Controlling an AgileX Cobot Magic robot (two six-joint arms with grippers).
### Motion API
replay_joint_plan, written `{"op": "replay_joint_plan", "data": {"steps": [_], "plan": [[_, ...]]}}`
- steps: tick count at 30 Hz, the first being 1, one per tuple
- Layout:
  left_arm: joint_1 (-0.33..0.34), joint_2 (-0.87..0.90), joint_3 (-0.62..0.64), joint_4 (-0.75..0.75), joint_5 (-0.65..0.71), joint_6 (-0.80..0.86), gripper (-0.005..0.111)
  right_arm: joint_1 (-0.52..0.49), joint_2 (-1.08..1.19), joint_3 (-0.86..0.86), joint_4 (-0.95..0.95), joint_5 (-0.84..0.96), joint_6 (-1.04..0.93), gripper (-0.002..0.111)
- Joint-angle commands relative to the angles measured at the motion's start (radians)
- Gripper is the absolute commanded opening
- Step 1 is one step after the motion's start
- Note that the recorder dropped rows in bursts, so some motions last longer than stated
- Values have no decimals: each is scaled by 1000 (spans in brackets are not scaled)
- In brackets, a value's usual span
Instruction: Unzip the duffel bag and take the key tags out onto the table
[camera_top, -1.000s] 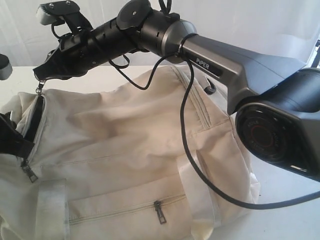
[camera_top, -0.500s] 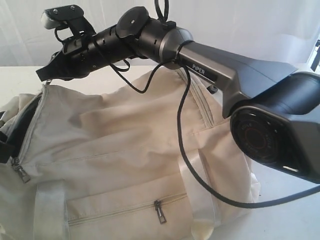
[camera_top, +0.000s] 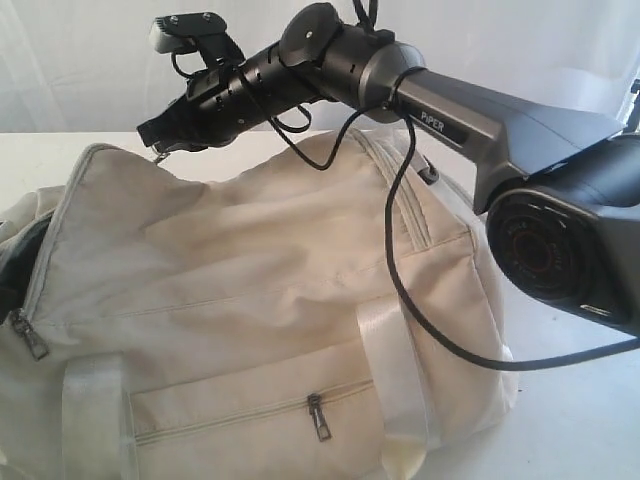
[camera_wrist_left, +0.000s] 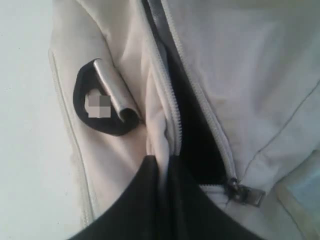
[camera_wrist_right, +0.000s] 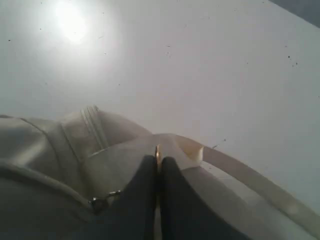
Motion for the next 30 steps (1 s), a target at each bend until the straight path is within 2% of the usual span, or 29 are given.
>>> {"op": "replay_joint_plan", "data": {"steps": [1,9,18,21,24,26,30], "plan": [[2,-14,4,55,66,-42,0,-54,-4,-11,-44,24,38,0],[4,-14,22,70,65,-42,0,-128,-27,-11,-61,105,58,0],[4,-14,40,60,11,-40,2,-135,-33,-11,-60,167,67,0],[4,-14,7,22,4,-7,21,-129,-33,-11,-53,176,67,0],[4,-14,-34,1,-48,50,50,-118,-33,-11,-53,181,61,0],[4,-12,-63,1,-116,74,64,-112,-33,-11,-53,189,58,0],[4,70,-151,62,-163,74,61,-94,-33,-11,-53,201,34,0]]}}
